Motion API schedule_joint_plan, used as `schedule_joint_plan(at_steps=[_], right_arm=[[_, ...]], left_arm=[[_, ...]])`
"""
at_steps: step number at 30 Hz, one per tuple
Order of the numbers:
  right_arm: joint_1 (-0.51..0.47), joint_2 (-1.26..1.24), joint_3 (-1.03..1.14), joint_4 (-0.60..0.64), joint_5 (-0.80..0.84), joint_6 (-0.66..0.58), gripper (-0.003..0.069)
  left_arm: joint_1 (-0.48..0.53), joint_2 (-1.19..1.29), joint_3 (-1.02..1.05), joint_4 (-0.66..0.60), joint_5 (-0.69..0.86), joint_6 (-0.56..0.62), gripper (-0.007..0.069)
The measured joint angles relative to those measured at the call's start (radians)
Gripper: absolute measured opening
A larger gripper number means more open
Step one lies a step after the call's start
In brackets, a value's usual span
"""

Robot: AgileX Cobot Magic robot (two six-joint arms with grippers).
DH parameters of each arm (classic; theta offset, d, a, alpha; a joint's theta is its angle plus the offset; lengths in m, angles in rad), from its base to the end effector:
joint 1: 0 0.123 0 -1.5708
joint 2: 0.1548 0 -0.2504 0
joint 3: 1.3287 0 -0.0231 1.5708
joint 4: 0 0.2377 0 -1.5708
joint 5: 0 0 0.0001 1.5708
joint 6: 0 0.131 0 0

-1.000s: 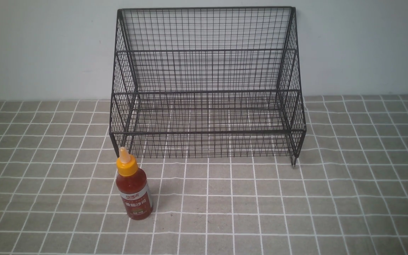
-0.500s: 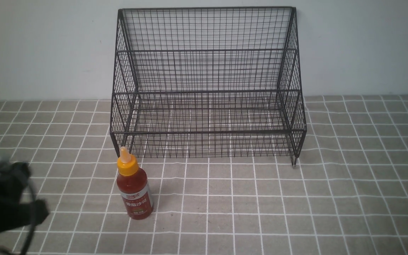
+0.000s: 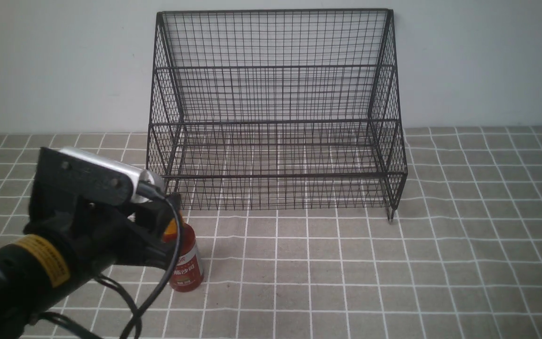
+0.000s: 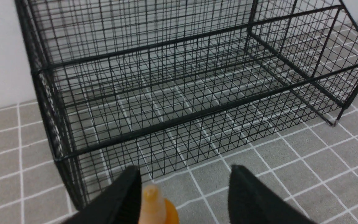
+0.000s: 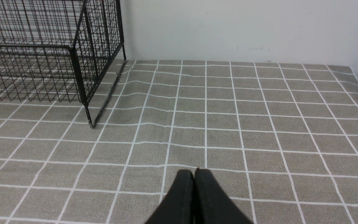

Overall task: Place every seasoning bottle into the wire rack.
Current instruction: Use the left arm to grab the condiment bottle closest to it

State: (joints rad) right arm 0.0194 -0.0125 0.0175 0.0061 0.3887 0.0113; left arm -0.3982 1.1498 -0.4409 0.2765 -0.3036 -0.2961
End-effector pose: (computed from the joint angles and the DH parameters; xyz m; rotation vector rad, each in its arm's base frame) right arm 0.1120 0.0025 0.1615 -0.0039 1.8773 0.0272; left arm 0.2395 -0.1123 0.2027 0.4040 1.8725 -0.3686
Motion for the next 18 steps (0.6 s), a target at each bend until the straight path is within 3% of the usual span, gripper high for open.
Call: schedule_joint_plan(at_steps=[3,7,13,18], right_arm=[[0.0,0.0,0.0,0.0,0.0,0.0,-0.0012],[0.0,0.0,0.0,0.0,0.0,0.0,-0.0012],[0.0,0.0,0.0,0.0,0.0,0.0,-0.0012],[0.0,0.0,0.0,0.0,0.0,0.0,-0.0012]], left_arm=[[-0.002,0.098,-0.001,-0.001,-0.117,0.087,0.0498],[-0.002,0.191,-0.001,-0.071,-0.21,0.184,0.0552],[-0.002,0.31,-0.002,-0.302,-0.32,0.29,0.0563],[-0.002,0.377,-0.004,-0.33,-0.368,0.296,0.056]])
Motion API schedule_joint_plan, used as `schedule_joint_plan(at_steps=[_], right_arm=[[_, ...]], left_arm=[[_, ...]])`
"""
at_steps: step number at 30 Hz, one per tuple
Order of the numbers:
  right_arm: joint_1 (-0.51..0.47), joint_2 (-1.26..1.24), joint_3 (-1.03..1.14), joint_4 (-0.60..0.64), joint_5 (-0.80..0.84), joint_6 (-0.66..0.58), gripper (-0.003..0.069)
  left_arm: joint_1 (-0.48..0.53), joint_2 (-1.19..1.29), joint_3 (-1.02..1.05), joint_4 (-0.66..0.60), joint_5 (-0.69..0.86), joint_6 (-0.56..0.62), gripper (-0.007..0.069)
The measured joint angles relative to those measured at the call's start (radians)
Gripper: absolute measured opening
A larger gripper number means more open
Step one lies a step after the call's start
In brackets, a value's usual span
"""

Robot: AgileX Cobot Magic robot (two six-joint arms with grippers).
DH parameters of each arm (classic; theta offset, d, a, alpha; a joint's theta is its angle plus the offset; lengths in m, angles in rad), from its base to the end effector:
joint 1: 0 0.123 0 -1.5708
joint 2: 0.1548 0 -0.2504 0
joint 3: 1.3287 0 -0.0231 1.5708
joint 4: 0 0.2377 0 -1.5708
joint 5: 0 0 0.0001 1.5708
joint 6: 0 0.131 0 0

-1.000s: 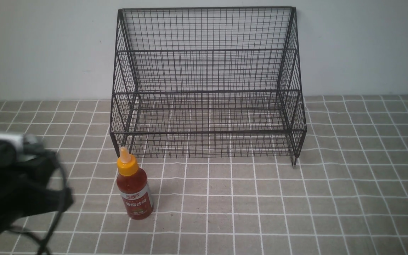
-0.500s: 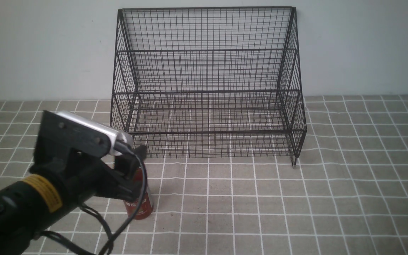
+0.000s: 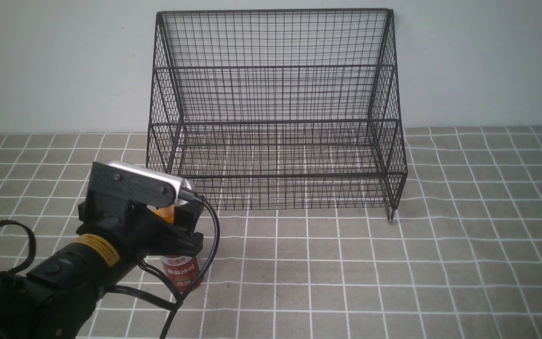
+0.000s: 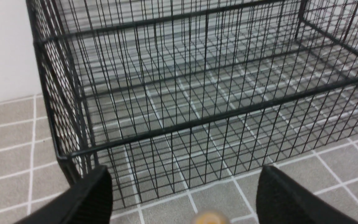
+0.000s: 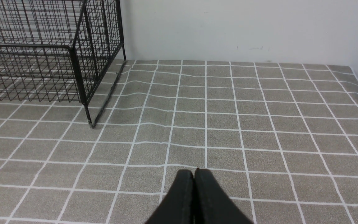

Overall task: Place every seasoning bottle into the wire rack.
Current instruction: Use the left arm to grab the condiment bottle closest to it, then use the left arm to put the condiment bottle back on the shelf

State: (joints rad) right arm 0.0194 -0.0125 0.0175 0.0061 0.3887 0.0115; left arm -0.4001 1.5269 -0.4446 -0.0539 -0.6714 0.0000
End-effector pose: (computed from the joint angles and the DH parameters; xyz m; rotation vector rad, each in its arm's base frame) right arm 0.1120 0.0025 0.1615 -0.0037 1.8773 0.0273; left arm 0.2786 -0.1130 0.1433 0.3163 1.8775 -0.2691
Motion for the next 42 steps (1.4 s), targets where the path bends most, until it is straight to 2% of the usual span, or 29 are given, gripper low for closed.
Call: schedule_joint_plan(at_steps=[3,6,8,16,20,24,30,35,42], right_arm=[[0.0,0.0,0.0,0.0,0.0,0.0,-0.0012],[0.0,0.0,0.0,0.0,0.0,0.0,-0.0012],[0.0,0.0,0.0,0.0,0.0,0.0,-0.0012],[0.0,0.0,0.0,0.0,0.0,0.001,-0.0012],[0.0,0.0,0.0,0.0,0.0,0.001,-0.0012],[0.0,0.0,0.0,0.0,0.0,0.001,-0.0012],[0.0,0.0,0.0,0.0,0.0,0.002,-0.0012],[0.0,0.0,0.0,0.0,0.0,0.002,-0.0012],[0.0,0.0,0.0,0.0,0.0,0.002,-0.0012]], left_arm=[[0.0,0.027,-0.002,-0.002,-0.018,0.0,0.0491],[0.0,0.028,-0.003,-0.004,-0.026,-0.047,0.0297],[0.0,0.02,-0.004,-0.004,-0.017,-0.064,0.0244],[0.0,-0.174,-0.016,0.012,0.119,-0.114,0.0248],[0.0,-0.293,-0.116,0.012,0.278,-0.107,0.0248],[0.0,-0.307,-0.321,0.023,0.464,-0.064,0.0248],[0.0,-0.198,-0.521,0.054,0.506,0.058,0.0248],[0.0,-0.083,-0.583,0.054,0.502,0.072,0.0248],[0.0,0.065,-0.589,0.054,0.397,0.072,0.0248]])
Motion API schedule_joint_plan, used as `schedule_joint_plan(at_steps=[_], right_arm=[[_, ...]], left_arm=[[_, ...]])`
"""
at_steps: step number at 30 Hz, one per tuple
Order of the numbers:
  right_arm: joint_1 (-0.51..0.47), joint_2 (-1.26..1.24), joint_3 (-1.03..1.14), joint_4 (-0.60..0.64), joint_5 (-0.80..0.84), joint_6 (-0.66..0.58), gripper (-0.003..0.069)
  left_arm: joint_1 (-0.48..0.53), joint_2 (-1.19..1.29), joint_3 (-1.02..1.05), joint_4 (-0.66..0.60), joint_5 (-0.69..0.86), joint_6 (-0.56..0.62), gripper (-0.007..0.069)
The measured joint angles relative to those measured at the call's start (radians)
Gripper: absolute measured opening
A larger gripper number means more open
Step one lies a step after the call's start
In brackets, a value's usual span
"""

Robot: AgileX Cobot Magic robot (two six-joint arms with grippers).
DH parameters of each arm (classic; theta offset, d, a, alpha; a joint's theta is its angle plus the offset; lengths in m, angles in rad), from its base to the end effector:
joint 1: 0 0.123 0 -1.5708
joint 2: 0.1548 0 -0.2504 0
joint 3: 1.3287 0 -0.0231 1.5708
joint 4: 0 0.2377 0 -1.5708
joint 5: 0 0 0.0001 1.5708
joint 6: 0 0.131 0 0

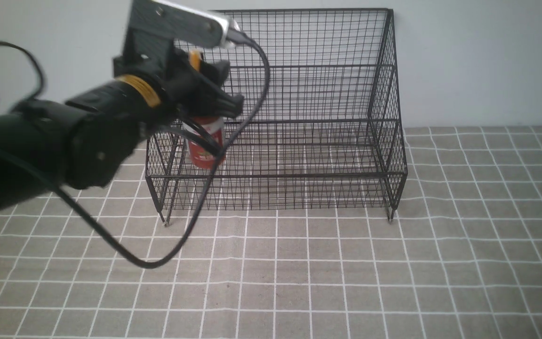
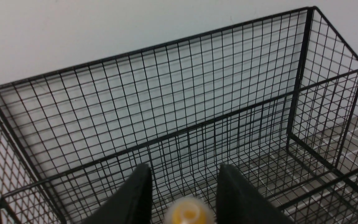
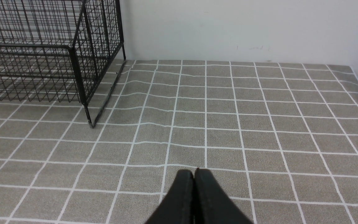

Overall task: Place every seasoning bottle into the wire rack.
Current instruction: Use the left arm to put the condiment bottle back on the shelf

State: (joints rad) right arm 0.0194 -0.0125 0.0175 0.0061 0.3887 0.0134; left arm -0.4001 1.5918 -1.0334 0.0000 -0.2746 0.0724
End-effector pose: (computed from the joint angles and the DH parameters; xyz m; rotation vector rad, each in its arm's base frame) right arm 0.1120 0.0025 0.1615 -0.0019 1.8773 0.0286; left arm 0.3634 -0.1537 0.2566 0.4151 1.7241 -0.2374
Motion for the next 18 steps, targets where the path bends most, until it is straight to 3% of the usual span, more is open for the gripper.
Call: schedule_joint_plan(at_steps=[15,18], right_arm=[[0.0,0.0,0.0,0.0,0.0,0.0,-0.0012],[0.0,0.0,0.0,0.0,0.0,0.0,-0.0012]], left_arm=[[0.0,0.143,-0.001,0.0,-0.018,-0.001,0.0248],[0.0,0.158,-0.002,0.0,-0.003,-0.002,0.0279]])
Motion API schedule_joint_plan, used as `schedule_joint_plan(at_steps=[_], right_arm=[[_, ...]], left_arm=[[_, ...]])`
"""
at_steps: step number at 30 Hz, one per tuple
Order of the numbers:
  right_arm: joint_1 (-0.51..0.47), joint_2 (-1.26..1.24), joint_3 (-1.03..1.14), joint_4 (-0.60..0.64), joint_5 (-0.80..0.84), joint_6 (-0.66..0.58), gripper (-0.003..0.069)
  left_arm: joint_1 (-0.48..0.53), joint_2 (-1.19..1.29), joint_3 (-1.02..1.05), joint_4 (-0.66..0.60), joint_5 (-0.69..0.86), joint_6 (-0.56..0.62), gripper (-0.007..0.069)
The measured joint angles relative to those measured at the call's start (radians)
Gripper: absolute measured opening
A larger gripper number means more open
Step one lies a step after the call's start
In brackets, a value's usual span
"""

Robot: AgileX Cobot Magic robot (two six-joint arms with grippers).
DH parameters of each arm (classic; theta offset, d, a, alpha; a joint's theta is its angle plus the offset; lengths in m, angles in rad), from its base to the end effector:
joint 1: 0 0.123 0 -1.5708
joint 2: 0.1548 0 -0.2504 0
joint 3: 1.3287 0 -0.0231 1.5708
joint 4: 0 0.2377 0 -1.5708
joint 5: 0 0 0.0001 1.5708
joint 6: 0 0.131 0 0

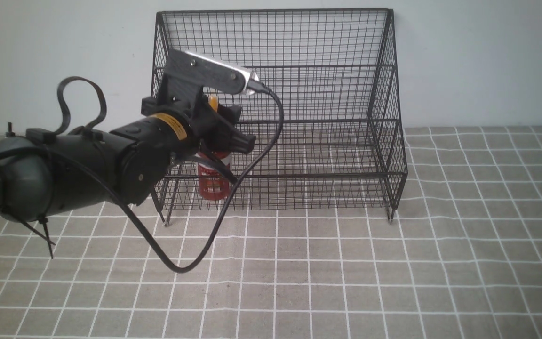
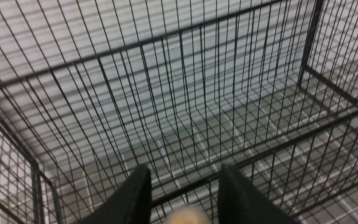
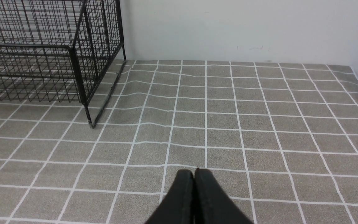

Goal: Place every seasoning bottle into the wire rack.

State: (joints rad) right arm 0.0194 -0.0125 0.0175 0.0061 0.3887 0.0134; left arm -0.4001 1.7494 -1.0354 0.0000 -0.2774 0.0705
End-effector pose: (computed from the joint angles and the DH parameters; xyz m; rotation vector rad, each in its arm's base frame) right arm 0.1120 0.0025 0.1615 -0.0019 1.8773 0.0286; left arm 0.3786 -0.1601 0.1940 0.4491 1.8733 -0.2212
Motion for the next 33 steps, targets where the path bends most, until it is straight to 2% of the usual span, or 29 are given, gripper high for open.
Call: schedule_joint_plan(at_steps=[9,11,18,19,22,23,25,26,27,28,29,30,33], right_arm=[[0.0,0.0,0.0,0.0,0.0,0.0,-0.0012],[0.0,0.0,0.0,0.0,0.0,0.0,-0.0012],[0.0,0.0,0.0,0.0,0.0,0.0,-0.0012],[0.0,0.0,0.0,0.0,0.0,0.0,-0.0012],[0.0,0.0,0.0,0.0,0.0,0.0,-0.0012],[0.0,0.0,0.0,0.0,0.0,0.0,-0.0012],[0.0,0.0,0.0,0.0,0.0,0.0,-0.0012],[0.0,0.0,0.0,0.0,0.0,0.0,-0.0012],[0.0,0.0,0.0,0.0,0.0,0.0,-0.0012],[0.0,0.0,0.0,0.0,0.0,0.0,-0.0012],[0.0,0.0,0.0,0.0,0.0,0.0,-0.0012],[0.0,0.0,0.0,0.0,0.0,0.0,-0.0012],[0.0,0.0,0.0,0.0,0.0,0.0,-0.0012]], left_arm=[[0.0,-0.006,-0.004,0.0,0.042,-0.002,0.0451],[0.0,-0.041,-0.004,0.0,0.105,-0.002,0.0504],[0.0,-0.219,-0.004,0.005,0.269,-0.002,0.0531],[0.0,-0.295,-0.004,0.005,0.338,-0.002,0.0526],[0.0,-0.384,-0.004,0.005,0.447,-0.002,0.0491],[0.0,-0.458,-0.004,0.008,0.557,-0.002,0.0424],[0.0,-0.523,-0.004,0.011,0.625,-0.002,0.0356],[0.0,-0.589,0.002,0.014,0.686,-0.006,0.0241],[0.0,-0.609,0.005,0.014,0.704,-0.006,0.0209],[0.0,-0.689,0.024,0.014,0.736,-0.007,0.0094],[0.0,-0.7,0.026,0.014,0.745,-0.007,0.0084],[0.0,-0.794,0.057,0.014,0.767,-0.01,0.0026],[0.0,-0.924,0.109,0.014,0.778,-0.028,0.0001]])
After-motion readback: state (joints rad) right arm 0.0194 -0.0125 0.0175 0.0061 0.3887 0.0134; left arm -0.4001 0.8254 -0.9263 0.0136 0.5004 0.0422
